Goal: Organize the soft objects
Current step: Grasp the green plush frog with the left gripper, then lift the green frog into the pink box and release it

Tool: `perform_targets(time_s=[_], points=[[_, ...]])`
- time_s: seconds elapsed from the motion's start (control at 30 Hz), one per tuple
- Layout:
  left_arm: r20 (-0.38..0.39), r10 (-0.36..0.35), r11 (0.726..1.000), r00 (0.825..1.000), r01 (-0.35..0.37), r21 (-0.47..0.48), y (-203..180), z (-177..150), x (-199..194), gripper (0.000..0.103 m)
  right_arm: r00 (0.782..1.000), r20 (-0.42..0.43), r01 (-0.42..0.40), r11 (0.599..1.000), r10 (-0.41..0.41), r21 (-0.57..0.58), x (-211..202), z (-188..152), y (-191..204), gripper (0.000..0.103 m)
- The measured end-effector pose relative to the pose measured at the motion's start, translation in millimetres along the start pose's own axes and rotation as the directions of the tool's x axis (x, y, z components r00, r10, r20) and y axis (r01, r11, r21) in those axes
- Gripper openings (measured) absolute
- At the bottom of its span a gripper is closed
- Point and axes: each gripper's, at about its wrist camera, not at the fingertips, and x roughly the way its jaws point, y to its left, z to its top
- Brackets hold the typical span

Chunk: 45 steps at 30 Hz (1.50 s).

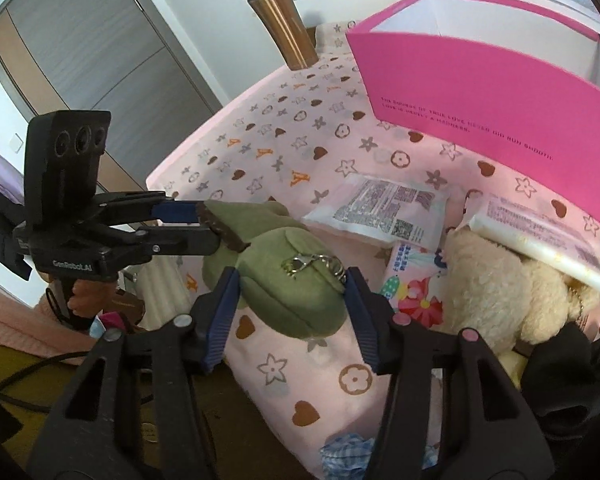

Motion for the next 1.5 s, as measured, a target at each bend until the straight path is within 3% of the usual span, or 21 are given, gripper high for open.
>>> perform_targets(time_s=[0.33,0.67,0.9,1.1,1.5], points=[[0.126,-0.011,0.998,0.992,0.003,0.062,-17.8,38.7,-28.5,0.047,0.995,0.097,-0.034,0.999,0.038,-0.04,-39.1,29.3,8.0,0.054],[0.223,0.026,0.984,0.974,-0.065,0.168,-45.2,108.6,-27.5,0.047,0.963,0.261,0.092,0.992,-0.067,-0.088,-85.3,88.7,-4.9,0.051],[0.286,0.081,0.964,0.955,-0.148,0.221,-60.5,163.2,-14.5,0.047,0.942,0.319,0.126,0.99,-0.101,-0.058,-97.3,129.0,-32.6,0.051],[0.266,0.112,0.961,0.957,-0.172,0.215,-55.1,195.0,13.7,0.047,0.94,0.321,0.124,0.992,-0.119,0.003,-88.2,155.7,-68.4,0.051],[0.127,0.173,0.97,0.977,-0.191,0.148,-18.2,216.9,85.8,0.047,0.968,0.191,0.144,0.984,-0.161,0.101,-32.1,171.7,-127.5,0.051]])
